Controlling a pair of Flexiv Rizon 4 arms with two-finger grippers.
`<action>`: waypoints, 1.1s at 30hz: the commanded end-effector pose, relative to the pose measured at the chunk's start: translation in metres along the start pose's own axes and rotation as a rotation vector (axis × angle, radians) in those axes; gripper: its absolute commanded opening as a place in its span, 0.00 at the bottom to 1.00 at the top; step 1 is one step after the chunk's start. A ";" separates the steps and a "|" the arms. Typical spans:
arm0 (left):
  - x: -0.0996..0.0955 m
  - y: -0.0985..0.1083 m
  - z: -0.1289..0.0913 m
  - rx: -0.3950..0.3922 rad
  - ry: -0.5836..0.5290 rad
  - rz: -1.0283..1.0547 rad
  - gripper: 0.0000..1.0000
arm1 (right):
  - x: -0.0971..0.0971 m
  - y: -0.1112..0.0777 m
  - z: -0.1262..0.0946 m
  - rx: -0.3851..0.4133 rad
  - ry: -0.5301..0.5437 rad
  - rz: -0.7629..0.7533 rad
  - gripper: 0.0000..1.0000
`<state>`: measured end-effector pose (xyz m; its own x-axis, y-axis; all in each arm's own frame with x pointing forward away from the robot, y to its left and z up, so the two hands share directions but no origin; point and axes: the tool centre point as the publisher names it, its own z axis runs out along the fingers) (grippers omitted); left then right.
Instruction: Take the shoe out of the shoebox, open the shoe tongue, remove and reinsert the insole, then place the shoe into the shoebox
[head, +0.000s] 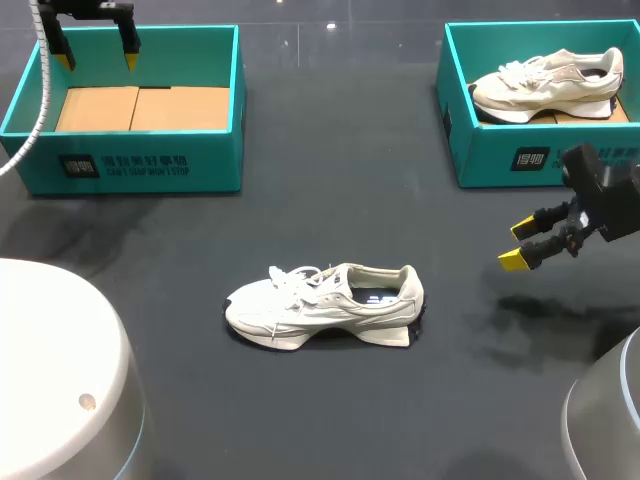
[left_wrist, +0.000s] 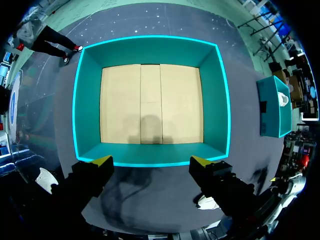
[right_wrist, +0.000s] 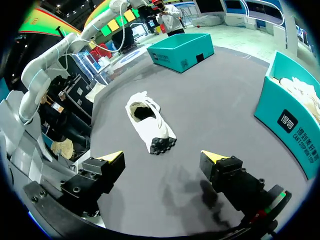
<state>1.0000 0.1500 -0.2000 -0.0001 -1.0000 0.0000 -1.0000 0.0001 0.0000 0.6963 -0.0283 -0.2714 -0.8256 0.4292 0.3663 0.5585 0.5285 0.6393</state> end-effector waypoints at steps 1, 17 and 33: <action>0.000 0.000 0.000 0.000 0.000 0.000 1.00 | -0.010 -0.007 0.006 -0.142 0.067 -0.108 1.00; 0.000 0.000 0.000 0.000 0.000 0.000 1.00 | -0.015 -0.016 0.008 -0.192 -0.141 -0.223 1.00; 0.000 0.000 0.000 0.000 0.000 0.000 1.00 | -0.043 -0.052 0.030 -0.299 -0.061 -0.314 1.00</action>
<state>1.0000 0.1499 -0.2000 -0.0004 -1.0000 0.0000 -1.0000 0.0004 0.0000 0.6985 -0.0525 -0.3273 -0.9342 0.3457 0.0879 0.2411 0.4304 0.8698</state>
